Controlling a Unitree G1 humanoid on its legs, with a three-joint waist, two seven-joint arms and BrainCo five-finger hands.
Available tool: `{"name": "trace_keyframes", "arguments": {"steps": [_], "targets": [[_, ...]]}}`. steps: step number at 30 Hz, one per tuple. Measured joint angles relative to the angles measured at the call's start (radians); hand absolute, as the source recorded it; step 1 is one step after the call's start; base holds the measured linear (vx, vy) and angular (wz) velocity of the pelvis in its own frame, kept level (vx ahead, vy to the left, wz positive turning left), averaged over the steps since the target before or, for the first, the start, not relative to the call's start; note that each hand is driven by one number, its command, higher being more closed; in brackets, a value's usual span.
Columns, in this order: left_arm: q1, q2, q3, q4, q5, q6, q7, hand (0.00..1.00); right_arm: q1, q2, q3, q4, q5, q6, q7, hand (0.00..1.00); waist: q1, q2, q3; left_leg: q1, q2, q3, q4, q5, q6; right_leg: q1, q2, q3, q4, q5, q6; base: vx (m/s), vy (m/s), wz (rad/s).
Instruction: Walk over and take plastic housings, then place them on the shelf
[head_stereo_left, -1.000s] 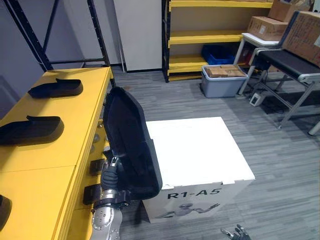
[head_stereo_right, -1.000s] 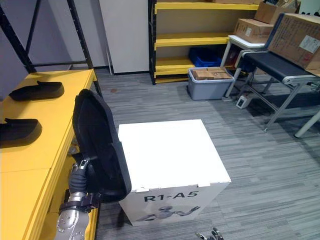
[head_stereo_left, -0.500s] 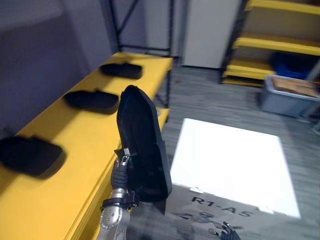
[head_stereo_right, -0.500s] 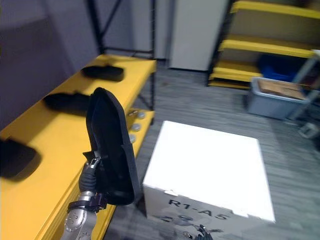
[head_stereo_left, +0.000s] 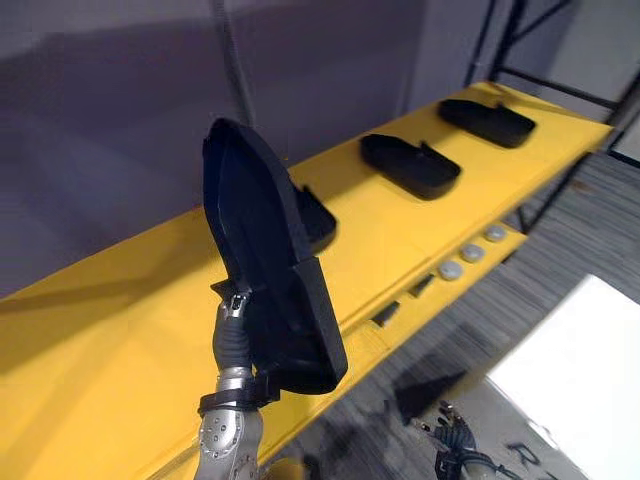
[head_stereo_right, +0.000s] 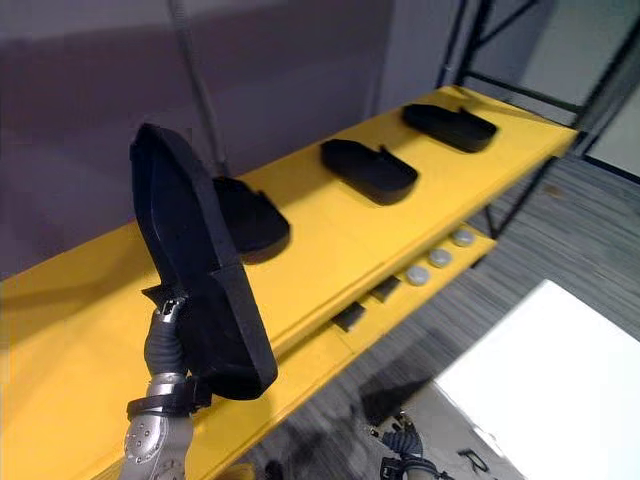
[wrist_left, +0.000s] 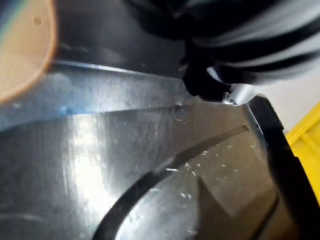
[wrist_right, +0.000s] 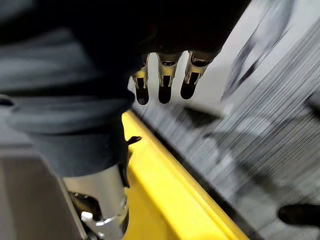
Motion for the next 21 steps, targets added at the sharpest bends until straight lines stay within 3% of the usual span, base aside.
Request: {"name": "trace_keyframes", "arguments": {"steps": [2,5,6,7,9,10,11,12,13,16,21], "targets": [[0.001,0.000,-0.005,0.025,0.001,0.006,0.000,1.00,-0.023,0.010,-0.002,0.037,-0.005,0.000,0.003,0.00,0.000,-0.001,0.000,0.006,-0.018,0.001,0.020,-0.008,0.010,0.028,-0.013,-0.004,-0.010,0.019,0.025,0.10,0.125,0.25],[-0.001,0.000,-0.051,0.036,0.004,0.017,-0.004,1.00,-0.006,0.013,-0.002,0.027,-0.027,0.002,0.003,0.00,-0.006,-0.010,0.006,0.011,-0.048,-0.029,0.058,-0.029,0.038,0.042,-0.048,0.061,0.060,0.021,0.016,0.11,0.120,0.47],[-0.001,0.000,-0.087,0.035,0.005,0.021,-0.007,1.00,0.026,0.018,-0.002,-0.003,-0.036,0.003,0.004,0.00,-0.020,-0.016,0.008,0.024,-0.061,-0.075,0.069,-0.045,0.053,-0.028,-0.044,0.307,0.191,-0.007,-0.044,0.08,0.121,0.72],[-0.002,0.000,-0.092,0.035,0.006,0.021,-0.007,1.00,0.034,0.023,-0.002,-0.017,-0.036,0.003,0.004,0.00,-0.025,-0.017,0.009,0.024,-0.064,-0.101,0.072,-0.053,0.054,-0.051,-0.014,0.416,0.219,-0.037,-0.045,0.05,0.050,0.93],[-0.003,0.006,-0.114,0.033,0.023,0.020,-0.007,1.00,0.079,0.052,0.005,-0.066,-0.036,0.003,0.004,0.00,-0.038,-0.042,0.003,0.014,-0.078,-0.169,0.084,-0.064,0.037,-0.119,0.133,0.770,0.242,-0.130,-0.006,-0.01,-0.056,0.90],[-0.003,0.011,-0.120,0.033,0.023,0.020,-0.007,1.00,0.093,0.059,0.013,-0.075,-0.035,0.003,0.003,0.00,-0.040,-0.048,-0.001,0.004,-0.087,-0.187,0.085,-0.064,0.034,-0.126,0.155,0.818,0.223,-0.135,0.001,-0.04,-0.125,0.84],[-0.003,0.015,-0.124,0.033,0.024,0.019,-0.008,1.00,0.107,0.067,0.028,-0.081,-0.033,0.003,0.003,0.00,-0.040,-0.070,-0.013,-0.009,-0.100,-0.203,0.090,-0.067,0.032,-0.129,0.171,0.855,0.170,-0.131,0.004,-0.03,-0.180,0.79],[-0.003,0.014,-0.123,0.033,0.025,0.019,-0.007,1.00,0.115,0.076,0.039,-0.081,-0.029,0.003,0.003,0.00,-0.038,-0.096,-0.020,-0.025,-0.117,-0.225,0.114,-0.076,0.021,-0.123,0.170,0.844,0.097,-0.135,0.010,-0.02,-0.234,0.81],[0.001,0.012,-0.124,0.035,0.025,0.019,-0.007,1.00,0.117,0.079,0.036,-0.084,-0.019,0.004,0.003,0.00,-0.038,-0.090,-0.022,-0.044,-0.111,-0.245,0.152,-0.091,0.002,-0.093,0.172,0.809,0.055,-0.149,0.041,0.01,-0.196,0.63],[0.001,0.013,-0.130,0.035,0.024,0.019,-0.009,1.00,0.117,0.087,0.036,-0.123,-0.013,0.004,0.002,0.00,-0.035,-0.080,-0.031,-0.054,-0.054,-0.232,0.173,-0.109,-0.023,-0.057,0.209,0.763,0.014,-0.135,0.019,0.03,-0.155,0.32],[0.001,0.014,-0.178,0.035,0.024,0.019,-0.023,1.00,0.136,0.091,0.028,-0.155,-0.004,0.003,0.000,0.00,-0.025,-0.092,-0.052,-0.039,-0.040,-0.233,0.170,-0.104,-0.033,-0.004,0.225,0.737,-0.033,-0.123,0.004,0.09,-0.076,0.16]]}}
